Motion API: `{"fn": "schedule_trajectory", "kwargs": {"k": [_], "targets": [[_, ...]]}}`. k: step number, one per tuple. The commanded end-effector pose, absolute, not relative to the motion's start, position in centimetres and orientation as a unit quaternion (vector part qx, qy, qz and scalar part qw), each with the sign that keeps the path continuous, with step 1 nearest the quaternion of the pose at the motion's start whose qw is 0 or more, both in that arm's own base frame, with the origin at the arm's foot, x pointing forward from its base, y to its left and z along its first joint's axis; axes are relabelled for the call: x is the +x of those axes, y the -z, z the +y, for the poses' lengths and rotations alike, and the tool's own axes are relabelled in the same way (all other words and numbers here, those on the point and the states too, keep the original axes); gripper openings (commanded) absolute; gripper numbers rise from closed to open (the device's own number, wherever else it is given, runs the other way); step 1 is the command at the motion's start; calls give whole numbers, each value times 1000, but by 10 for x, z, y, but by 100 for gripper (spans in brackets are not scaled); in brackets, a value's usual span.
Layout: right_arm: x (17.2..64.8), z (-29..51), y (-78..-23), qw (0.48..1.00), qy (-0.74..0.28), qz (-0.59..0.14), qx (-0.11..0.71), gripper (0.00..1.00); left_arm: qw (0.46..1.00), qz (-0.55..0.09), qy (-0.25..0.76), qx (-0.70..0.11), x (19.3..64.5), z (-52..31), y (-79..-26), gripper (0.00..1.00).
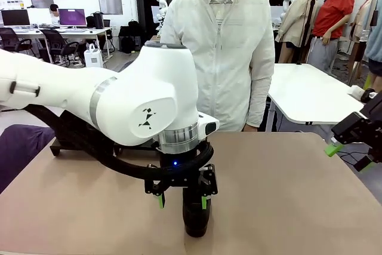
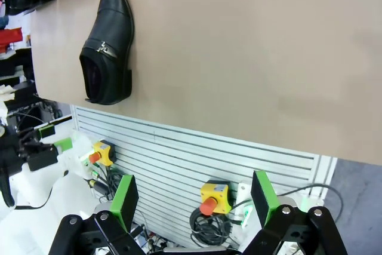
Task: Organize the shoes by placing them on the stand.
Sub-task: Place the Shoe from the middle of the table onto the Shoes Stand.
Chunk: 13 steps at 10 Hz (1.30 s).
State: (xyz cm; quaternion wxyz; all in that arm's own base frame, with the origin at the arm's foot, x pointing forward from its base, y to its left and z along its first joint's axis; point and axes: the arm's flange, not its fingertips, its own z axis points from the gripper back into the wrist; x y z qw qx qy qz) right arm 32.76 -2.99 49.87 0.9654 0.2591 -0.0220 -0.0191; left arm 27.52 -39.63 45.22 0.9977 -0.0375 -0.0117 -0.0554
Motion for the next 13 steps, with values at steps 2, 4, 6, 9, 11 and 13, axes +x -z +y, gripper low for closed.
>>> {"fn": "schedule_trajectory", "kwargs": {"k": [2,4,6,9,11,13], "targets": [[328,-32,-501,962,8,-23,272,100,997,-71,16,-25,337,-408,-401,100],[328,-32,-501,962,8,-23,272,100,995,-92,-2,-29,375,-403,-383,100],[328,-32,-501,962,8,-23,272,100,996,-61,-33,-50,398,-397,-369,100],[328,-32,-501,962,8,-23,272,100,998,-34,-45,-27,405,-395,-352,100],[328,-32,-501,962,8,-23,272,100,998,-44,-38,-30,406,-394,-354,11],[328,-32,-501,962,8,-23,272,100,998,-50,-37,-23,404,-395,-354,0]]}}
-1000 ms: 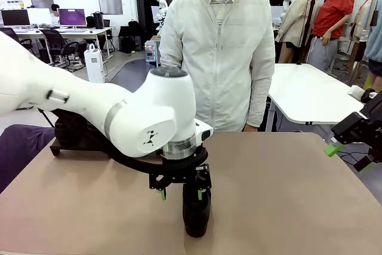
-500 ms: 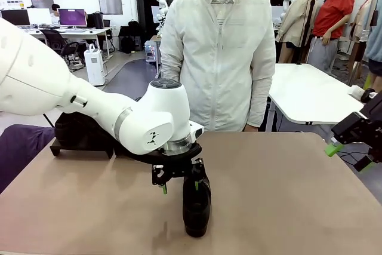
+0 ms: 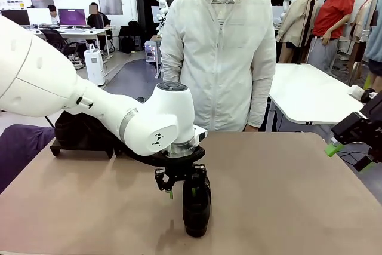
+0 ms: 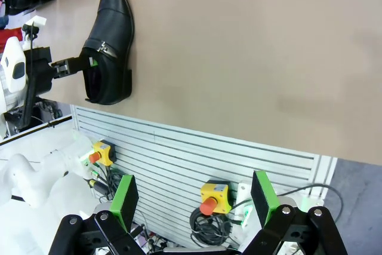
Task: Organize the shoes by placing them on the stand.
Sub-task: Place the Shoe from the middle of the table onto the Shoes Stand.
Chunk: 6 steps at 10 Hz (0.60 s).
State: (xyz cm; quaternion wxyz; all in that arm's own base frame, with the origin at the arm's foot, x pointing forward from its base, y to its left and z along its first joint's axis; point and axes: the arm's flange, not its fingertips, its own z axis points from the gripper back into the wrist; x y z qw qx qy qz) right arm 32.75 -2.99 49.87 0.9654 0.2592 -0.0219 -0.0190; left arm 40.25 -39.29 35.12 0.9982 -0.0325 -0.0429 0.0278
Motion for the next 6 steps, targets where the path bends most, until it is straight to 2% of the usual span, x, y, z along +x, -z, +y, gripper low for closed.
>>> {"fn": "schedule_trajectory", "kwargs": {"k": [1,6], "targets": [[328,-32,-501,962,8,-23,272,100,998,-48,-35,-19,403,-396,-353,0],[328,-32,-501,962,8,-23,272,100,998,-65,-14,-24,392,-401,-368,0]]}}
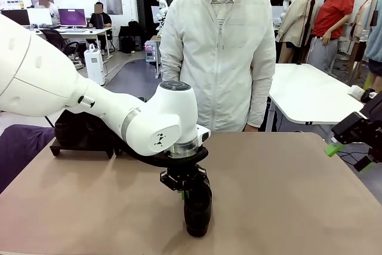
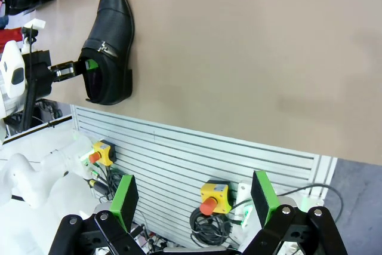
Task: Organize the shoes by placing them on the stand.
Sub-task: Place the Shoe from the middle of the table onto the Shoes Stand.
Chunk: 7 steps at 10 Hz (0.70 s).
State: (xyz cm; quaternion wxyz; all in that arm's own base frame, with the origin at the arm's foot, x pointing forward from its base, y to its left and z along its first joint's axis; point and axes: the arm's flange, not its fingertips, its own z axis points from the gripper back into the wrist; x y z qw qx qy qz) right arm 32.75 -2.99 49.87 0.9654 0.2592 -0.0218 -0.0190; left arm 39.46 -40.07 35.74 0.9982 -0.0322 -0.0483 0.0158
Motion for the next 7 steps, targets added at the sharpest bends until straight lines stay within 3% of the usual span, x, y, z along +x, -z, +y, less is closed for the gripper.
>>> {"fn": "schedule_trajectory", "kwargs": {"k": [1,5,7], "targets": [[328,-32,-501,962,8,-23,272,100,997,-70,-2,-30,389,-401,-378,0],[328,-32,-501,962,8,-23,272,100,975,-199,62,-81,349,-372,-476,0],[328,-32,-501,962,8,-23,272,100,958,-271,29,-91,333,-332,-507,0]]}}
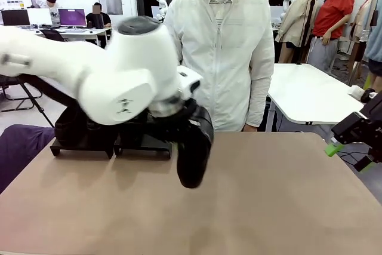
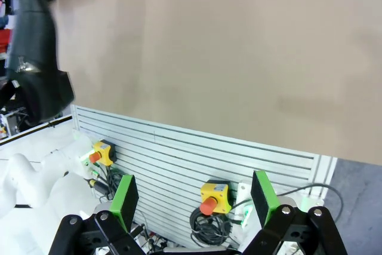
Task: Organize the shoes by placing them on the stand.
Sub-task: Place the Shoe from the middle of the table onto the Shoes Stand.
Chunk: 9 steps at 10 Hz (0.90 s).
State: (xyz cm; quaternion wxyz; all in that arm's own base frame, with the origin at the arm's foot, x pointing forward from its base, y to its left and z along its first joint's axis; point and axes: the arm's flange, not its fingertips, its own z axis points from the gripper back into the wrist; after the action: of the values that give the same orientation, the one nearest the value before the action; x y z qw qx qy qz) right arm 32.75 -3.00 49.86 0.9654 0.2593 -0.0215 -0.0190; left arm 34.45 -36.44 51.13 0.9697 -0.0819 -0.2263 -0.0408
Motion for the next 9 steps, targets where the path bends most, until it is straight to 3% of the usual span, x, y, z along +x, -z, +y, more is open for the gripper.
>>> {"fn": "schedule_trajectory", "kwargs": {"k": [1,4,5,6,9], "targets": [[328,-32,-501,962,8,-23,272,100,951,-296,0,-96,327,-302,-515,0],[328,-32,-501,962,8,-23,272,100,946,-296,-65,-110,305,-219,-517,0],[328,-32,-501,962,8,-23,272,100,954,-237,-133,-128,297,-209,-513,0],[328,-32,-501,962,8,-23,272,100,949,-295,-68,-85,320,-233,-518,0],[328,-32,-501,962,8,-23,272,100,949,-295,-68,-85,320,-233,-518,0]]}}
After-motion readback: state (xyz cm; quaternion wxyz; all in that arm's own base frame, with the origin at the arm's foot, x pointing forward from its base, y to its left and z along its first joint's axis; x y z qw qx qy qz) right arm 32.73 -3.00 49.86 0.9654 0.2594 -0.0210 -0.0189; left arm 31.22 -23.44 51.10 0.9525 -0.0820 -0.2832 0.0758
